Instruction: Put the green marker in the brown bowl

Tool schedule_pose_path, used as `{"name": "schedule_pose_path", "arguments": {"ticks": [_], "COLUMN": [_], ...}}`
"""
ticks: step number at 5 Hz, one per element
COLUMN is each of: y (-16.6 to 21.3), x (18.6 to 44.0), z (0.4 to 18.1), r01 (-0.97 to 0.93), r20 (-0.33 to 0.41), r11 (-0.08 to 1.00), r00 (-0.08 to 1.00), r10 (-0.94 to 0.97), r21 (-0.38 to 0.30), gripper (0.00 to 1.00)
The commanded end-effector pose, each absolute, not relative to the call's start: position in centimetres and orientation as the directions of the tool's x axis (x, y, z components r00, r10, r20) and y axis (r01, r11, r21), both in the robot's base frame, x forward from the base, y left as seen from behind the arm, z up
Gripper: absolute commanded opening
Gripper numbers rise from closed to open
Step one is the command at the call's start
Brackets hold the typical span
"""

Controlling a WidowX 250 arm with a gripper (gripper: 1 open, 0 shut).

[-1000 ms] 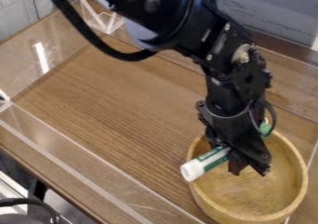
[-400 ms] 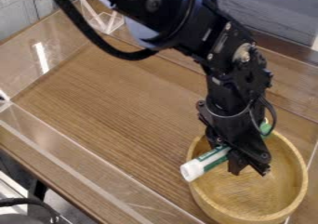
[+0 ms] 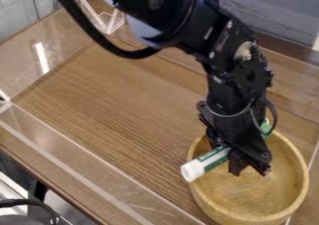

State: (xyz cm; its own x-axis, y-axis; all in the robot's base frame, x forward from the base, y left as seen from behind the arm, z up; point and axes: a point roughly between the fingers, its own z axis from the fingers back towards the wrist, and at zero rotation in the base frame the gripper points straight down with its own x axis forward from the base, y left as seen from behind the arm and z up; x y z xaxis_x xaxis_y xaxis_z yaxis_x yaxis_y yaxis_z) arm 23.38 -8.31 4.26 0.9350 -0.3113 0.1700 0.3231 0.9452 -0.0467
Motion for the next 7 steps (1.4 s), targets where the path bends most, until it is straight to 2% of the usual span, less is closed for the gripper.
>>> {"name": "schedule_pose_path", "arguments": {"ticks": [1,5,7], "y": [-7.4,-6.3,-6.2], "x": [23.9,25.5,25.6], "z": [4.3,4.5,4.1], "r01": [0.3,0.265,0.259], "r20": [0.173,0.191,0.192], "r11": [0.953,0.964,0.966], "r00": [0.941,0.947,0.949], "r10": [-0.29,-0.258,-0.25], "r21": [-0.035,-0.011,-0.022], "gripper": [0.0,0.0,0.0]}}
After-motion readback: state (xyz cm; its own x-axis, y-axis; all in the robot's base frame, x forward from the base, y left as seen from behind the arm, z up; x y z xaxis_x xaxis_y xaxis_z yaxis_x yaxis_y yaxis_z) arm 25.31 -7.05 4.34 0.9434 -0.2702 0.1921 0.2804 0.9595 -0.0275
